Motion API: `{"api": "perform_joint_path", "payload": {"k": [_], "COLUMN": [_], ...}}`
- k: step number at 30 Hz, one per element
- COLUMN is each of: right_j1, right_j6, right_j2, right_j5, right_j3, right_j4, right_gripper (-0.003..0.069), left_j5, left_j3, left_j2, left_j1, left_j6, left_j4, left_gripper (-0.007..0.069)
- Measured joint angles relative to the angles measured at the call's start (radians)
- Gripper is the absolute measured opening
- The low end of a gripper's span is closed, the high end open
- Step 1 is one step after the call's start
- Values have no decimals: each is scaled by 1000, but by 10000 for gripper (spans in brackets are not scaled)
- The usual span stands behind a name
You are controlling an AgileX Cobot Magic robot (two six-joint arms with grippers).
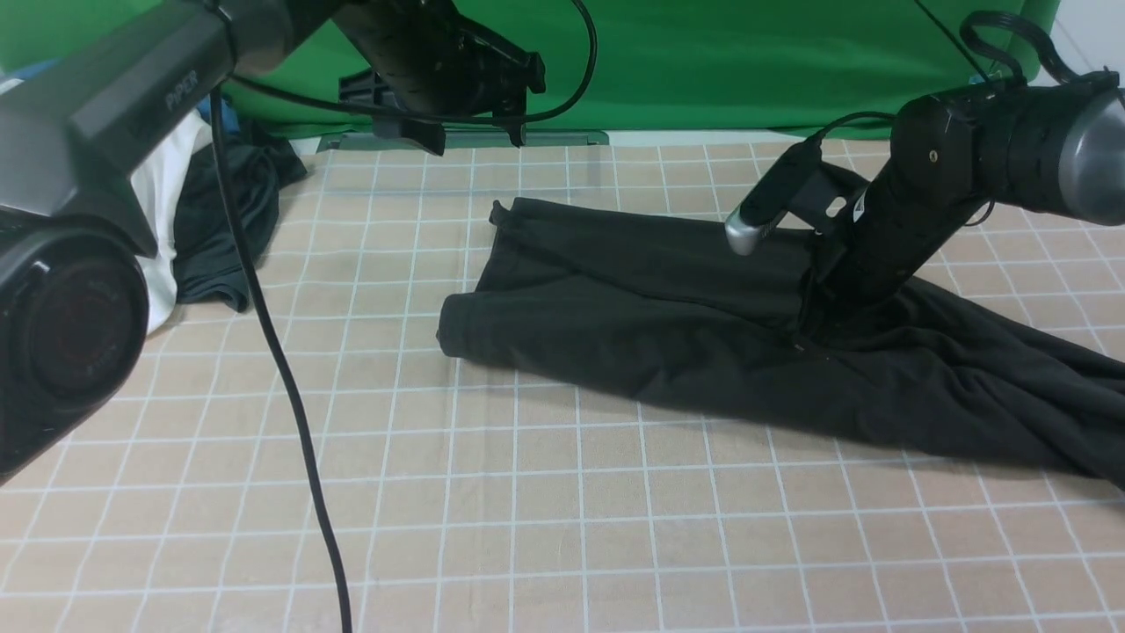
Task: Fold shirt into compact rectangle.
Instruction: 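Fold the black garment in half by bringing its near edge over to the far edge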
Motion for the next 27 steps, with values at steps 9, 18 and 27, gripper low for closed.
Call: {"api": "perform_joint_path", "payload": {"k": [9,18,27], "right_j1": [0,0,0], "right_j6": [56,71,72], "right_j2": [1,47,58], "right_j5": [40,35,66], "right_j3": [0,-2,-37], "right_j4": [-3,-7,-39], "right_gripper": [281,210,41], "left_j5": [-12,-15,-16], "left_j3": [0,0,0], "left_j2": [0,0,0], "left_j1": [0,0,0], "left_j6": [0,0,5], "left_j4": [0,1,17], "left_gripper": [575,575,575]}}
